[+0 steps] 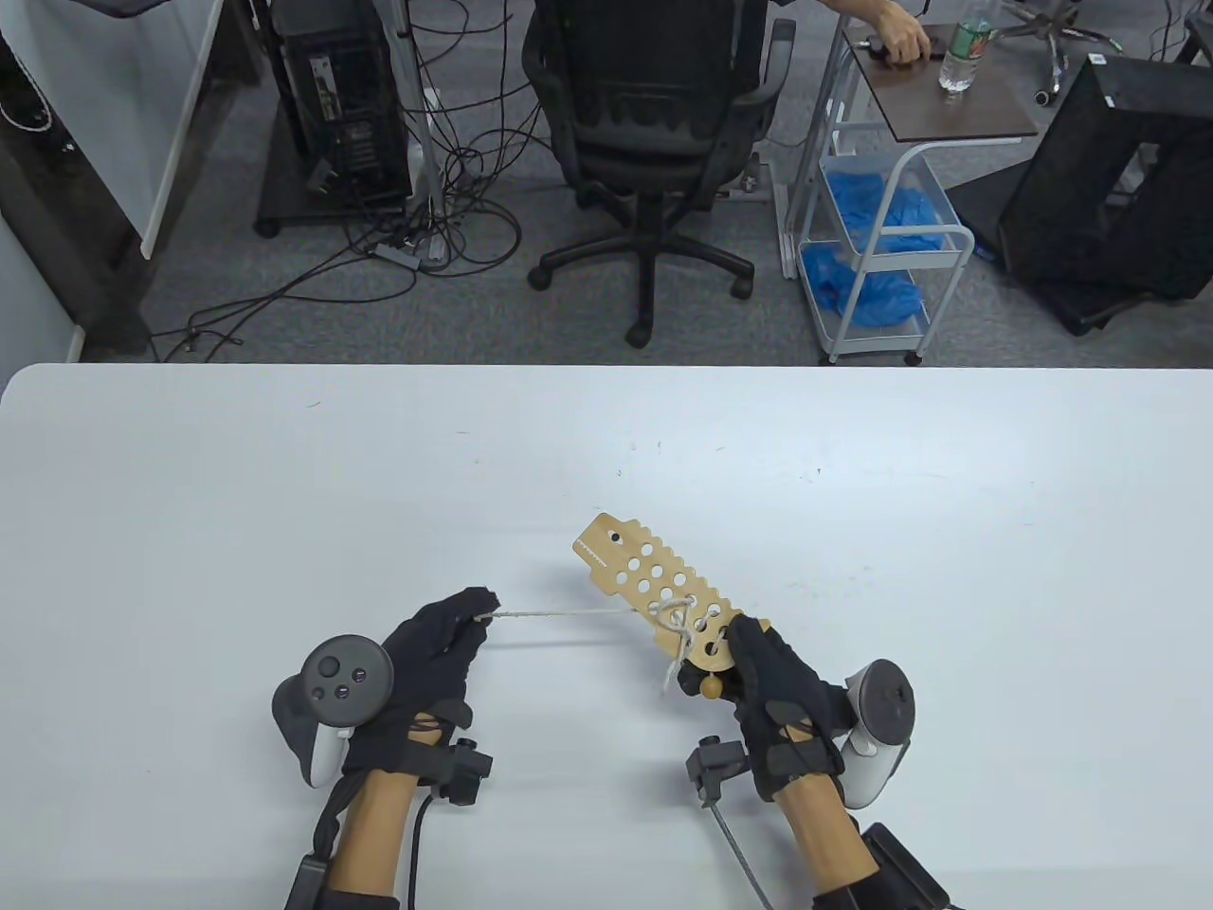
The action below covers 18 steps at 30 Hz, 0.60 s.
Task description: Remove rope from all holes on crocodile lacing toy
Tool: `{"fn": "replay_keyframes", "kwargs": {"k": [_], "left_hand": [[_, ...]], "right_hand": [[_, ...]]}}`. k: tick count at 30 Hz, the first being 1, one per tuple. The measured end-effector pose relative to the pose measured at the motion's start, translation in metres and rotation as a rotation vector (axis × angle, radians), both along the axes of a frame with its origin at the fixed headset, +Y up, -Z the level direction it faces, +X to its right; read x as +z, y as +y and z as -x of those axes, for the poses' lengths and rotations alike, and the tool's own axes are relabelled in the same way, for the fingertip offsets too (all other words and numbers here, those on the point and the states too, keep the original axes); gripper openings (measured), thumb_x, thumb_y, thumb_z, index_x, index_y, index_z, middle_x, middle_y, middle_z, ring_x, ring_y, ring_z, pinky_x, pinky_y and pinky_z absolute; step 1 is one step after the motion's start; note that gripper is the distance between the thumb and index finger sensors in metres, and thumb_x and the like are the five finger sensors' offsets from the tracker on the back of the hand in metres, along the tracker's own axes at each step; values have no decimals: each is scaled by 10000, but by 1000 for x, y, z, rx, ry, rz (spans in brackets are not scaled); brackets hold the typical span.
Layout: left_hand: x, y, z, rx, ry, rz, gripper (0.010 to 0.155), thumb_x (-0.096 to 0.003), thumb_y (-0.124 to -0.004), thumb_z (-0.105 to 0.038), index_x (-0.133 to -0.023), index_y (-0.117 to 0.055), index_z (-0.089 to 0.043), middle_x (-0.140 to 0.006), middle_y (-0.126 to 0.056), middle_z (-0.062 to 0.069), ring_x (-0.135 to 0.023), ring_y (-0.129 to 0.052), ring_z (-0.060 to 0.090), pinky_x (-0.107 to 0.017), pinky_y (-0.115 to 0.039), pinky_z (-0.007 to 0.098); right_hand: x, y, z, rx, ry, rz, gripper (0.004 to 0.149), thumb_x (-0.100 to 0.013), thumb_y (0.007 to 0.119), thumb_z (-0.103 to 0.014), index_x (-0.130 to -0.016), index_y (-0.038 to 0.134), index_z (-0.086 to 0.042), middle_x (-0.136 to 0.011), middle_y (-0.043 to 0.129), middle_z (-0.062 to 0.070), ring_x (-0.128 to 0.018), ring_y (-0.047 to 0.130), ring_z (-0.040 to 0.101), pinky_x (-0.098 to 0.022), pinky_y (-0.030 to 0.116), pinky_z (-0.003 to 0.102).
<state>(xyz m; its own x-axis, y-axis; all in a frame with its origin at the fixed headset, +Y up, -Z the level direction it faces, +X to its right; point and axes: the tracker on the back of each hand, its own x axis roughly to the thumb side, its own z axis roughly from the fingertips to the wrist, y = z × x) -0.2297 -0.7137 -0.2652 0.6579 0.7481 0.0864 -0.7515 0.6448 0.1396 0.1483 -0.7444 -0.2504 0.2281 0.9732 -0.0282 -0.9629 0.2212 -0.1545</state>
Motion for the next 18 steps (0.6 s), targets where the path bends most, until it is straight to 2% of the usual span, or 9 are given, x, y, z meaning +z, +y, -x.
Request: {"fn": "replay_keyframes", "kwargs": {"k": [18], "left_hand": [[-1, -1, 8, 19, 26, 10, 464, -484, -833, -315, -938, -834, -406, -900, -963, -4, -753, -949, 228, -668, -689, 626]], "right_hand": [[-2, -2, -13, -33, -56, 23, 516, -458, 760, -417, -744, 832, 6, -567, 978, 242, -435, 997, 422, -452, 730, 642]]}}
